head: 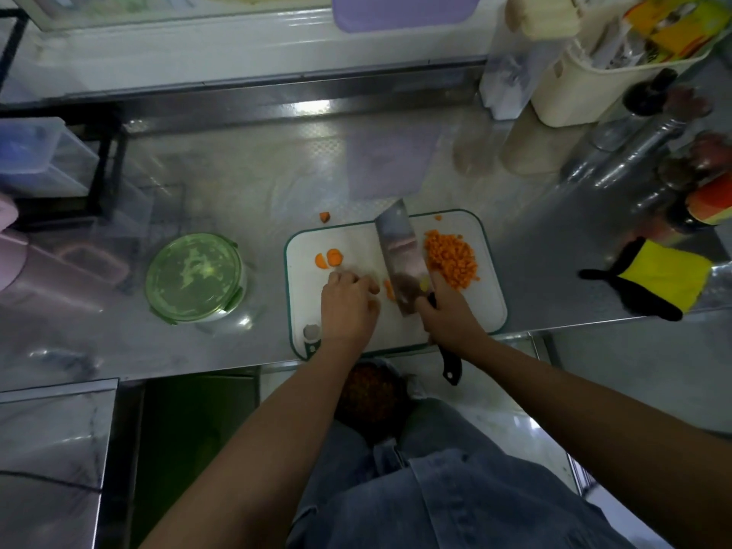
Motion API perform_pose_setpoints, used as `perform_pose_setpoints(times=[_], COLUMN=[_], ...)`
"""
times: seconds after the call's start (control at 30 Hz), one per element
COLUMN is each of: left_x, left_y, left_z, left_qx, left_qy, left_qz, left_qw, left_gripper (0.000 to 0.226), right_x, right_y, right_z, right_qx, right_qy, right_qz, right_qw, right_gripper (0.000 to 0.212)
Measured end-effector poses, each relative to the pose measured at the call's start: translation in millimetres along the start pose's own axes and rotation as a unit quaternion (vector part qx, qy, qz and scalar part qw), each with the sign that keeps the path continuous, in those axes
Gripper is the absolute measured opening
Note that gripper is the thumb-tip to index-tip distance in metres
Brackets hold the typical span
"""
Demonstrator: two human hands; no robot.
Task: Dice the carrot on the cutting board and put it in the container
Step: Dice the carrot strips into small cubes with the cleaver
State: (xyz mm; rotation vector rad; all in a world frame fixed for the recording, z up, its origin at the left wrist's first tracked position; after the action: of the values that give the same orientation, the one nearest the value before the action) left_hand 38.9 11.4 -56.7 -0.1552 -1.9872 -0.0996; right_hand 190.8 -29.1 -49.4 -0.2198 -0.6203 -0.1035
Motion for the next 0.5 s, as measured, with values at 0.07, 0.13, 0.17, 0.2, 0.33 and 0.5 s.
perform_pose_setpoints(times=[0.07,0.13,0.17,0.2,0.33,0.5], left_x=[-3.0,-8.7,-11.5,-14.1,-19.1,-15.2], left_y=[2.6,5.5,7.0,8.6,11.9,11.8], left_z=[-6.1,-12.3,-15.0,-17.5,-24.2,-22.0], left_qx=[-0.022,-0.048,-0.059,-0.068,-0.107,-0.114], left_qy=[0.003,0.009,0.013,0.02,0.077,0.106], left_qz=[0.005,0.017,0.023,0.028,0.025,0.007], left_qw=[1.0,0.999,0.998,0.997,0.991,0.988], left_gripper=[0.026,0.028,0.028,0.028,0.02,0.007], right_x=[8.0,14.7,16.6,17.9,18.3,13.6], right_y=[2.6,3.6,3.9,4.1,5.4,6.8], right_z=[-4.7,-10.7,-14.3,-17.9,-23.3,-14.7], right_qx=[-0.015,-0.025,-0.03,-0.034,-0.031,0.002], right_qy=[0.002,-0.005,-0.008,-0.011,-0.023,-0.027], right_qz=[-0.024,-0.033,-0.035,-0.034,-0.032,-0.017], right_qw=[1.0,0.999,0.999,0.999,0.999,0.999], right_gripper=[0.012,0.014,0.013,0.011,0.009,0.006])
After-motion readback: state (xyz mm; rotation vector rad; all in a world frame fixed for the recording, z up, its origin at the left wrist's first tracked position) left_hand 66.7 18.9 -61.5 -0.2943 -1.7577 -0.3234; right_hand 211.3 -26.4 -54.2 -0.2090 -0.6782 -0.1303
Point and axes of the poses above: each hand's wrist, its own y-axis towards the middle knuckle, its own x-axis out of the back of the hand, z = x × y, the point moved 6 cm from there along y, towards the middle knuckle, and after that the axes turned 7 degrees about -z, right-handed, at the moved point
